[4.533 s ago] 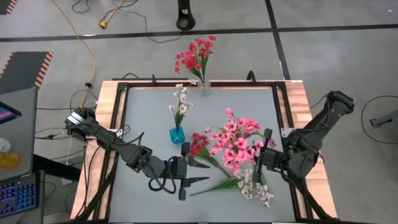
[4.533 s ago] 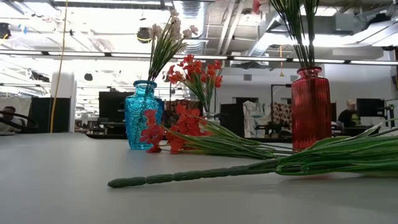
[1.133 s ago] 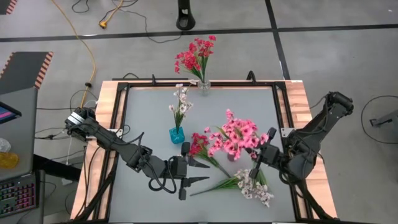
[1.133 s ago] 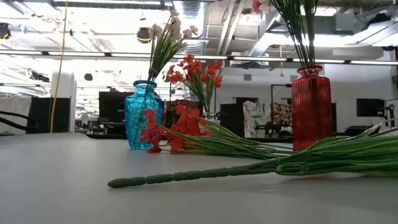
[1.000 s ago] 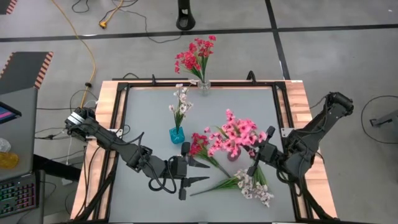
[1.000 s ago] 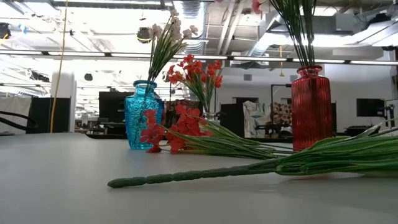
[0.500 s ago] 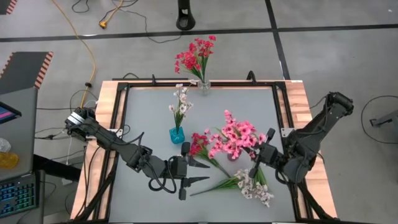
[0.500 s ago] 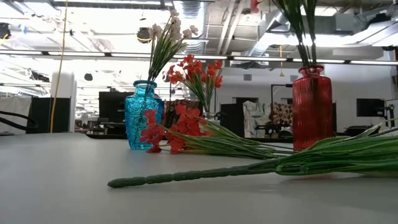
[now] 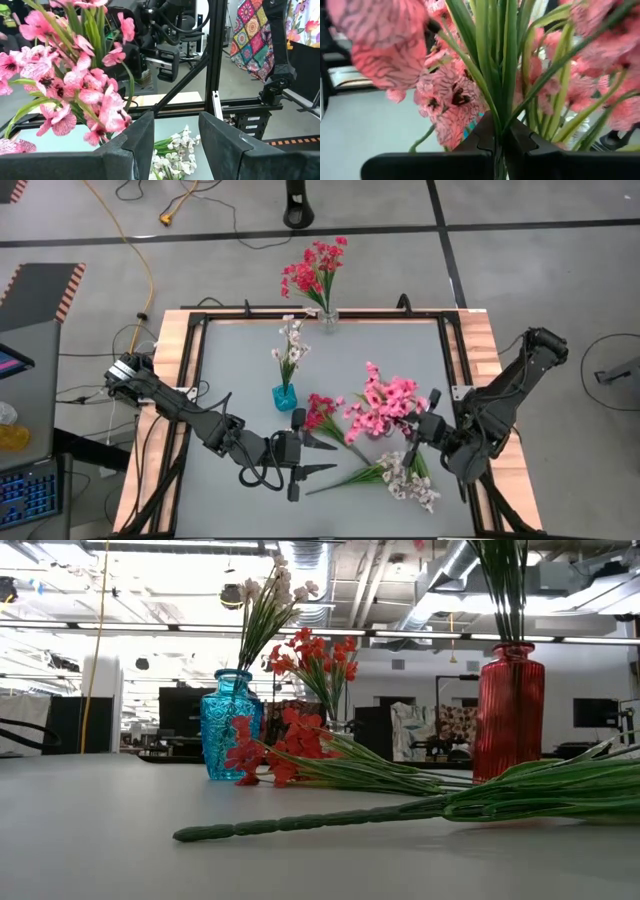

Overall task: Sort flowers into vase by color
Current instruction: Put the pink flower into the red vase

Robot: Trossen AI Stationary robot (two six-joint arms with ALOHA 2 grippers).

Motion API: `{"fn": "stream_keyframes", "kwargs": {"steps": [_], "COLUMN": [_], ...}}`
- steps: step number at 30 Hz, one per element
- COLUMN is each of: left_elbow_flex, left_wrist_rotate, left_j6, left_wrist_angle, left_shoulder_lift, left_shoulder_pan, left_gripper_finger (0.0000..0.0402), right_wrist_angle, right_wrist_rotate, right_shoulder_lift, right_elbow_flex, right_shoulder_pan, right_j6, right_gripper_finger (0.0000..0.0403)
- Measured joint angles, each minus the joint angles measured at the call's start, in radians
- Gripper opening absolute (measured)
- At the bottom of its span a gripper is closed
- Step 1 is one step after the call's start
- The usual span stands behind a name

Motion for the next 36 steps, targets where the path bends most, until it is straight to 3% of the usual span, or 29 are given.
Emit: {"fn": "stream_keyframes", "kwargs": {"steps": [26,36], "left_elbow_flex": [0.000,0.000], "left_wrist_rotate": [0.008,0.008], "left_j6": [0.000,0.000], "left_wrist_angle": [0.000,0.000], "left_shoulder_lift": [0.000,0.000], "left_shoulder_pan": [0.000,0.000], "left_gripper_finger": [0.0143,0.0143], "right_wrist_angle": [-0.031,-0.031], "right_wrist_rotate": [-0.198,-0.204], "right_shoulder_lift": [0.000,0.000], "right_elbow_flex": [0.000,0.000], "right_shoulder_pan": [-0.086,-0.087], "right_j6": [-0.012,-0.016], "right_gripper_finger": [0.0051,0.0073]}}
